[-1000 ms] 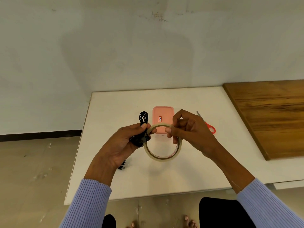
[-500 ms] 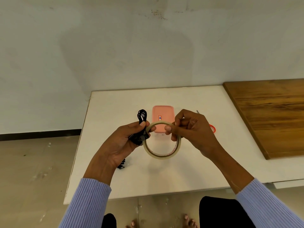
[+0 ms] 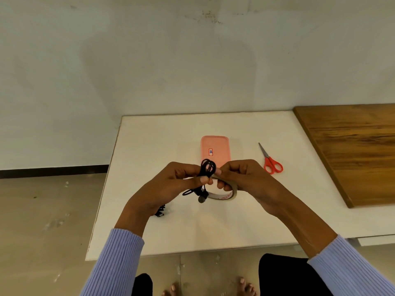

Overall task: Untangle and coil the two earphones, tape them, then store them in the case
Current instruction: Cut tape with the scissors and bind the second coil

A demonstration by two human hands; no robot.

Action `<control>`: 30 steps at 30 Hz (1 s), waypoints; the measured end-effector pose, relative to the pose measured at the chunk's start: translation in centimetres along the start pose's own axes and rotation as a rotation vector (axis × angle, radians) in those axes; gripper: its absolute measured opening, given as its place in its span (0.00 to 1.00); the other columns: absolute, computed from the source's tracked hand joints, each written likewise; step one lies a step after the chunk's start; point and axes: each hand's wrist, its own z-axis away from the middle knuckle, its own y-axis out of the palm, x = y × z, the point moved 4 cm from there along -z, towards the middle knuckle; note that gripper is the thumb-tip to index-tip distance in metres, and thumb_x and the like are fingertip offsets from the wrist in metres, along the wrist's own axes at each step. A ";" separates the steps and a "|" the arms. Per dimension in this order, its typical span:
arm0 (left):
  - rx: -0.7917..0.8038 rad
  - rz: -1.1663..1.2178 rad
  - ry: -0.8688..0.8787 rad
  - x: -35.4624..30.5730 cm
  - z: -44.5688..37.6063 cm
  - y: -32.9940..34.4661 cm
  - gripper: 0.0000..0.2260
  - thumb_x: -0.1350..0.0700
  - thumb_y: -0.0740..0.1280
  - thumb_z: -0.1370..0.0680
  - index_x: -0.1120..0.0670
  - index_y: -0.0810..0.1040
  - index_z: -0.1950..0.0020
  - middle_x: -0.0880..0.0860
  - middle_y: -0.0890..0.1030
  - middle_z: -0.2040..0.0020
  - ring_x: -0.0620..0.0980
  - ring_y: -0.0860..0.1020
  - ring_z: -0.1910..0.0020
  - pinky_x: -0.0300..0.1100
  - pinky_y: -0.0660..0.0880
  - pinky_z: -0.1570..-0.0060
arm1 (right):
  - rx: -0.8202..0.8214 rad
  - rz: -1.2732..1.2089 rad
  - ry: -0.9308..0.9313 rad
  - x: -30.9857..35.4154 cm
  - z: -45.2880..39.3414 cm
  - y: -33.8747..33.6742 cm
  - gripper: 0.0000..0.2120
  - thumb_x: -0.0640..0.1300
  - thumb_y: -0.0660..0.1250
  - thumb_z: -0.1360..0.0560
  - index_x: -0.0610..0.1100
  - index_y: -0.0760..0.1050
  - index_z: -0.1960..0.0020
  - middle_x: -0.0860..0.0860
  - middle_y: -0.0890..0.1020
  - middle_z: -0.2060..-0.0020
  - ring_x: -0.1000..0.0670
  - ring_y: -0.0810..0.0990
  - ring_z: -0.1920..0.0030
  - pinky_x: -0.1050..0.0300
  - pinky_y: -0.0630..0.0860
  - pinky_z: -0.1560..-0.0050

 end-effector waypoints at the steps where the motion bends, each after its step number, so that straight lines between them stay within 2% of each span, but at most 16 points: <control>1: 0.011 -0.030 -0.001 0.0 0.0 0.1 0.10 0.61 0.64 0.23 0.60 0.81 0.45 0.45 0.83 0.63 0.43 0.80 0.61 0.34 0.74 0.54 | 0.008 0.003 0.011 -0.1 0.0 0.2 0.13 0.53 0.68 0.32 0.43 0.82 0.58 0.51 0.83 0.67 0.56 0.78 0.65 0.67 0.75 0.60; 6: -0.012 -0.017 0.030 -0.1 0.3 -0.8 0.07 0.62 0.64 0.23 0.58 0.82 0.52 0.45 0.83 0.63 0.43 0.80 0.60 0.36 0.75 0.53 | 0.128 -0.073 0.073 0.1 0.1 -0.2 0.14 0.50 0.69 0.32 0.42 0.82 0.52 0.48 0.85 0.60 0.54 0.80 0.61 0.62 0.77 0.53; 10: -0.054 0.020 0.039 0.0 0.3 -1.2 0.08 0.64 0.64 0.24 0.57 0.82 0.54 0.46 0.84 0.63 0.42 0.80 0.61 0.33 0.75 0.54 | 0.240 -0.196 0.123 0.3 0.3 -0.3 0.11 0.38 0.65 0.27 0.38 0.80 0.46 0.43 0.85 0.53 0.51 0.82 0.58 0.61 0.78 0.53; 12: -0.055 0.031 0.050 0.0 0.3 -1.0 0.08 0.64 0.64 0.24 0.56 0.83 0.54 0.46 0.84 0.62 0.41 0.80 0.60 0.32 0.75 0.55 | 0.196 -0.198 0.145 0.1 0.2 -0.2 0.11 0.33 0.61 0.24 0.39 0.81 0.50 0.43 0.85 0.56 0.49 0.82 0.58 0.59 0.79 0.51; 14: -0.031 0.010 0.058 0.1 0.2 -0.5 0.07 0.63 0.64 0.24 0.58 0.83 0.53 0.46 0.84 0.61 0.42 0.81 0.60 0.34 0.75 0.53 | 0.102 -0.149 0.150 -0.3 -0.2 0.0 0.13 0.34 0.59 0.24 0.41 0.82 0.56 0.45 0.84 0.62 0.50 0.80 0.60 0.58 0.78 0.49; 16: -0.039 0.007 0.063 0.2 0.0 -0.4 0.07 0.63 0.64 0.24 0.59 0.83 0.51 0.47 0.84 0.60 0.44 0.81 0.59 0.35 0.75 0.53 | 0.063 -0.112 0.142 -0.5 -0.4 0.2 0.12 0.36 0.59 0.25 0.39 0.82 0.57 0.48 0.82 0.67 0.51 0.79 0.63 0.58 0.76 0.51; 21: -0.104 0.085 0.114 0.0 0.0 -1.1 0.09 0.64 0.64 0.25 0.60 0.81 0.47 0.47 0.84 0.61 0.47 0.82 0.63 0.35 0.75 0.56 | 0.146 -0.183 0.073 0.3 -0.1 0.1 0.18 0.31 0.55 0.25 0.43 0.83 0.57 0.45 0.85 0.60 0.51 0.81 0.60 0.61 0.78 0.55; 25: -0.122 0.132 0.103 0.4 -0.1 -1.3 0.08 0.60 0.65 0.27 0.58 0.83 0.52 0.52 0.84 0.60 0.49 0.81 0.65 0.36 0.74 0.57 | 0.192 -0.150 -0.025 0.6 0.2 -0.4 0.17 0.28 0.54 0.24 0.39 0.79 0.46 0.43 0.85 0.52 0.48 0.83 0.53 0.60 0.78 0.50; 27: -0.136 0.177 0.104 0.6 -0.2 -1.7 0.07 0.58 0.67 0.26 0.58 0.84 0.53 0.57 0.83 0.56 0.52 0.81 0.64 0.38 0.74 0.57 | 0.182 -0.152 -0.093 1.0 0.4 -1.0 0.17 0.28 0.56 0.24 0.41 0.75 0.41 0.43 0.84 0.50 0.46 0.83 0.48 0.58 0.78 0.46; 30: -0.172 0.292 0.109 0.6 -0.2 -2.1 0.07 0.59 0.67 0.26 0.54 0.85 0.58 0.54 0.84 0.57 0.50 0.82 0.58 0.37 0.76 0.57 | 0.201 -0.115 -0.187 1.4 0.8 -1.2 0.19 0.26 0.61 0.27 0.41 0.73 0.40 0.44 0.84 0.48 0.45 0.82 0.46 0.58 0.78 0.46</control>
